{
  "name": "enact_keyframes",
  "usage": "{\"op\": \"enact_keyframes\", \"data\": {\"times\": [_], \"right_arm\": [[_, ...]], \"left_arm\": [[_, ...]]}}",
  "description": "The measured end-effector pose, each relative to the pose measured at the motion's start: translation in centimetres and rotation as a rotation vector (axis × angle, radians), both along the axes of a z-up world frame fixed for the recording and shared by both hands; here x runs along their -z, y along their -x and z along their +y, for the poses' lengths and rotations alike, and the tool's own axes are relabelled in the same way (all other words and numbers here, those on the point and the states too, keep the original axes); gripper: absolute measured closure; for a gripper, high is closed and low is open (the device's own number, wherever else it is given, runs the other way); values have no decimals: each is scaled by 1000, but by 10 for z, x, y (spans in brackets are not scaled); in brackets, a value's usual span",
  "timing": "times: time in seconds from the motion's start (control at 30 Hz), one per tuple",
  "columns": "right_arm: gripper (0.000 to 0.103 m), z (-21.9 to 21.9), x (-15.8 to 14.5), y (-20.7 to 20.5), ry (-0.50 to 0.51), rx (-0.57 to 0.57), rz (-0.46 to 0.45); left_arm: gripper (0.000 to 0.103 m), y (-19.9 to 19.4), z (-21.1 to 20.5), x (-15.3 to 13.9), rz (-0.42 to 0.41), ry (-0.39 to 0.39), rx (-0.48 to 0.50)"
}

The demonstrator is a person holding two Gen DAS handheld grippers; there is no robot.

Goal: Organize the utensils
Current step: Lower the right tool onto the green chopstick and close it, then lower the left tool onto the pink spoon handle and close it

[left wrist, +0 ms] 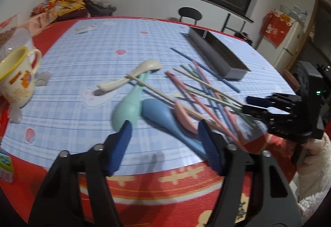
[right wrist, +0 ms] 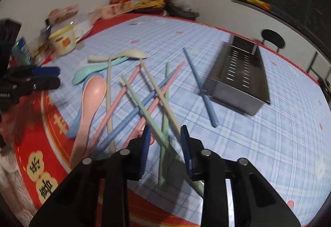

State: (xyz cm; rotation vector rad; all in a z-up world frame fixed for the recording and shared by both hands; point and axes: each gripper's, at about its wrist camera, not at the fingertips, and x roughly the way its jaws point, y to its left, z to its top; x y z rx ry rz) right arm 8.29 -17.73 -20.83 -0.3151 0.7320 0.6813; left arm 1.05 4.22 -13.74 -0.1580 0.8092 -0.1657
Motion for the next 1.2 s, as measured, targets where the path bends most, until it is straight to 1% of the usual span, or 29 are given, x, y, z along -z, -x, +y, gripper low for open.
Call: {"op": "enact_keyframes", "data": {"times": [0.03, 0.07, 0.13, 0.2, 0.33, 0.37, 0.5, 0.63, 0.73, 0.8, 0.83, 0.9, 1.03, 1.2], "right_arm": [[80, 2, 2, -1, 8, -10, 5], [82, 3, 3, -1, 18, -16, 6], [82, 5, 6, -1, 30, -23, 9], [82, 6, 8, -2, 31, -26, 16], [83, 2, 9, -4, 8, -25, 32], [88, 1, 9, -4, -1, -25, 34], [96, -4, 8, -2, -32, -44, 45], [96, 0, 10, -1, -22, -52, 44], [96, 7, 14, 0, 19, -57, 33], [97, 9, 14, 3, 26, -69, 21], [97, 9, 13, 5, 23, -73, 10], [97, 8, 11, 7, 13, -70, -2], [97, 1, 9, 6, -21, -53, -2], [97, 0, 8, 5, -25, -47, -2]], "left_arm": [[47, 0, -4, 1, 1, 7, 15], [49, -1, -8, 1, 4, 14, 34], [56, -2, -15, 3, 9, 25, 57], [60, -4, -20, 5, 20, 40, 78], [62, -7, -28, 6, 32, 53, 104], [63, -8, -30, 6, 33, 53, 110], [65, -11, -37, 8, 42, 41, 130], [65, -13, -41, 11, 60, 41, 146], [65, -15, -43, 15, 75, 51, 152], [67, -16, -45, 16, 82, 56, 161], [71, -17, -46, 16, 85, 55, 165], [74, -17, -50, 17, 91, 56, 177], [75, -19, -53, 21, 117, 70, 179], [76, -21, -52, 26, 164, 106, 166]]}}
